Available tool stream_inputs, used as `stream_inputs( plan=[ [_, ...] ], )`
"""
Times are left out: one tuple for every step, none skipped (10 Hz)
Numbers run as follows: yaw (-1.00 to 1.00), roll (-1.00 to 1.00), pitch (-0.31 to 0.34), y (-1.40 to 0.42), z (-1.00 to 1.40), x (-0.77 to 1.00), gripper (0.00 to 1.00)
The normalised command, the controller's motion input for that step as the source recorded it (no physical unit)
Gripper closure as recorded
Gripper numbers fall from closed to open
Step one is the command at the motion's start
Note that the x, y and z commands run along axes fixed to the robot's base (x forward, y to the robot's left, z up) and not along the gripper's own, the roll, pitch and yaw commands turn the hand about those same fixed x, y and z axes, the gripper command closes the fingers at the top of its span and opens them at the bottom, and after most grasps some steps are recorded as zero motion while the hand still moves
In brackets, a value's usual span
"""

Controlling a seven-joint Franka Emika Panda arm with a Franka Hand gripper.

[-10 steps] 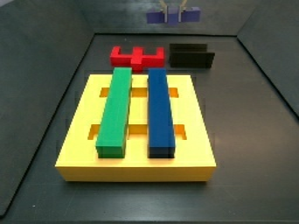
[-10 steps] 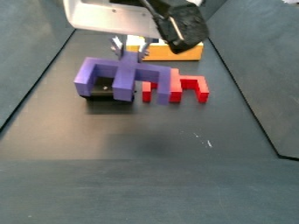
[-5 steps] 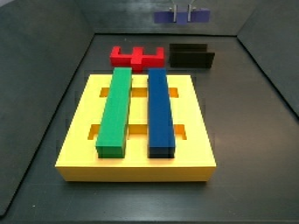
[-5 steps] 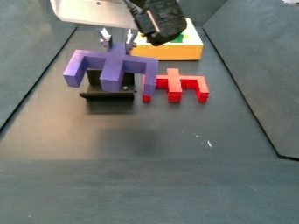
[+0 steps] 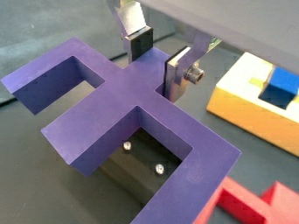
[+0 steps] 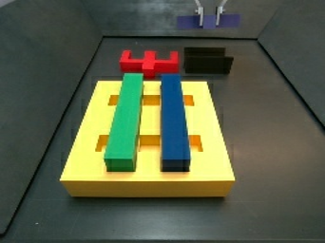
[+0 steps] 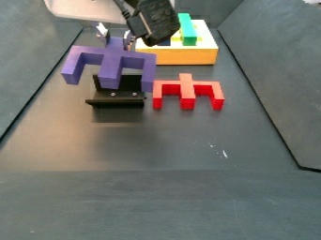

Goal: Pick up the purple object. Move up. Place the purple object on the fixture. Regrasp the purple object. Move to above the board. Insert the purple object.
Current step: Place the purple object on the fixture.

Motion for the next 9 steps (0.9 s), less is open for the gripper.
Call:
stream_inputs(
  plan=[
    [-0.02,-0.55,-0.189,-0.07,-0.04,0.74,1.00],
    [0.00,-0.61,-0.151,-0.05,0.00,0.60,1.00],
    [0.00,-0.53,0.000,-0.08,0.00,0.45,1.00],
    [0.00,-0.60,0.091,-0.08,0.18,0.35,1.00],
    [-0.21,-0.79,0.017,-0.09,0.22,0.19,1.00],
    [-0.32,-0.87,0.131,-0.11,0.21,0.06,1.00],
    [-0.27,-0.94,0.283,-0.10,0.14,0.02,1.00],
    [-0.17,-0.85,0.389,-0.10,0.00,0.00,1.00],
    [-0.05,-0.57,0.491,0.00,-0.26,0.04,1.00]
  ],
)
